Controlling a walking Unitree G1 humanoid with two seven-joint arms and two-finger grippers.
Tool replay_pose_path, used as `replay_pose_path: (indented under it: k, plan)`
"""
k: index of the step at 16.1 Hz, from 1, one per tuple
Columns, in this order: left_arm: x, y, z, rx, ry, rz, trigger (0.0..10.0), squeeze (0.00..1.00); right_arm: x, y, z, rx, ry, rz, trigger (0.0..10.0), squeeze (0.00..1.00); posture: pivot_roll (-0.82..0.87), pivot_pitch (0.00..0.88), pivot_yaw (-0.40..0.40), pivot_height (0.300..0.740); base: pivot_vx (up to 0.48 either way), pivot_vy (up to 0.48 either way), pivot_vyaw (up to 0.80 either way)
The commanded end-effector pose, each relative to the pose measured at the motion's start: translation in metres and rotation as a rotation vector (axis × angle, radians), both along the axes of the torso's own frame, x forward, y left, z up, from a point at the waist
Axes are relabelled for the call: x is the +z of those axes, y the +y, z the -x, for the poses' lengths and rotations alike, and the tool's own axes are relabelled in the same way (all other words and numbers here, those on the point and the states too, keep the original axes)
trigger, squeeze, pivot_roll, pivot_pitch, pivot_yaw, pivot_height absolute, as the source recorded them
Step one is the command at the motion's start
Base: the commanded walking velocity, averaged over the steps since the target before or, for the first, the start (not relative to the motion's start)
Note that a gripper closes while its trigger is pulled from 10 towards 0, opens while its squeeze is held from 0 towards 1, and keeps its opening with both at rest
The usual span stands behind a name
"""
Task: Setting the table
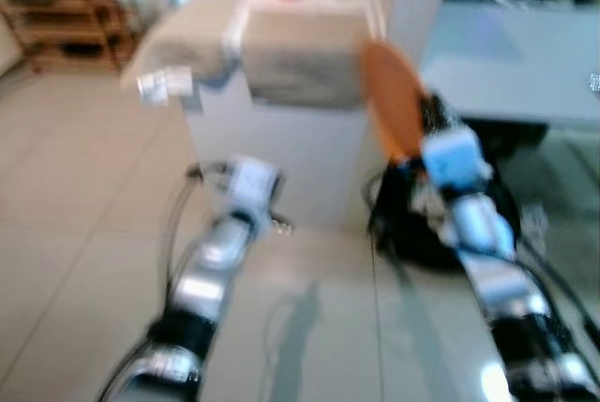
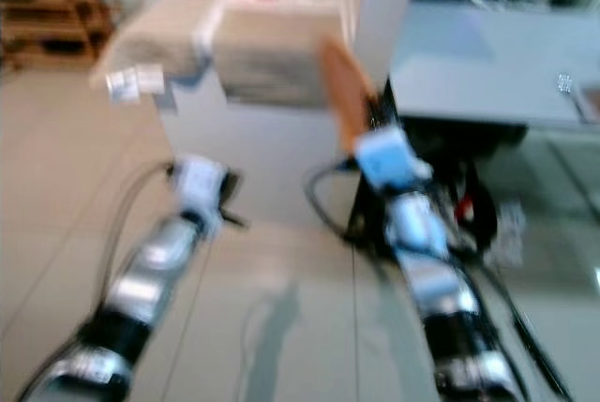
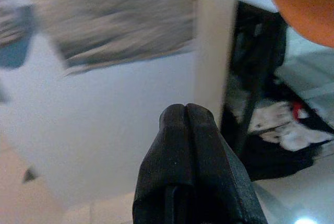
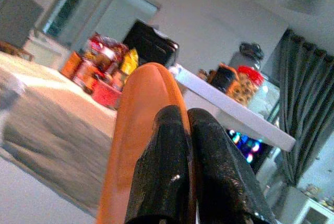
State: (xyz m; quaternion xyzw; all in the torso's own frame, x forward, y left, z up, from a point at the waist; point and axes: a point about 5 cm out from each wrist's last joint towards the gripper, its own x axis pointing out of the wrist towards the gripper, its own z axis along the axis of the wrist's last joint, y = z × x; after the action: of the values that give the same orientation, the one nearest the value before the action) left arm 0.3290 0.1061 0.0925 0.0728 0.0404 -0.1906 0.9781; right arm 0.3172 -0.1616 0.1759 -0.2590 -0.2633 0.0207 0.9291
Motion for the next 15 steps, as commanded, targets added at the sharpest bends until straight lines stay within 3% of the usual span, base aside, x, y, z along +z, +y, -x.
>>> replay_pose_path:
  k: [1, 15]
  plan:
    - [0.0009, 0.0144, -0.0033, 0.035, -0.004, -0.022, 10.0, 0.00, 0.0162, 0.0097, 0.0009, 0.039, -0.078, -0.023, 0.0, 0.00, 0.02, 0.000, 0.013, 0.740, 0.296, -0.371, 0.00]
    - [-0.0002, 0.0072, -0.0032, -0.019, -0.024, -0.018, 10.0, 0.00, 0.0119, 0.0086, 0.0026, 0.034, -0.068, -0.014, 0.0, 0.00, 0.00, 0.000, 0.020, 0.740, 0.299, -0.372, 0.00]
